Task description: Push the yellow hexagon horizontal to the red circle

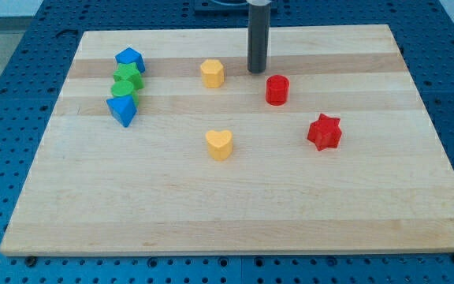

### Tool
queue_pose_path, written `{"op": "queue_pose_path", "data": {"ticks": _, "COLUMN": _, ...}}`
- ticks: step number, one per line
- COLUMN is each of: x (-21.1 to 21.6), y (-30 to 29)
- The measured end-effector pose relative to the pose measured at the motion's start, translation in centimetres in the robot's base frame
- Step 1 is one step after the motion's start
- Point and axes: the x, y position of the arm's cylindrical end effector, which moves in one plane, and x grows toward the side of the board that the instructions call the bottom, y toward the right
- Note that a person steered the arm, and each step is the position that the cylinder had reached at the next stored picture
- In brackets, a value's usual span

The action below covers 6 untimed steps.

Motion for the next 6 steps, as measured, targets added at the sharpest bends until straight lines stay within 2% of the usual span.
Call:
{"op": "queue_pose_path", "data": {"ticks": 1, "x": -1.8, "y": -3.1}}
{"op": "queue_pose_path", "data": {"ticks": 2, "x": 0.1, "y": -6.1}}
{"op": "queue_pose_path", "data": {"ticks": 4, "x": 5.0, "y": -5.8}}
{"op": "queue_pose_path", "data": {"ticks": 5, "x": 2.6, "y": -7.4}}
{"op": "queue_pose_path", "data": {"ticks": 6, "x": 2.2, "y": -10.7}}
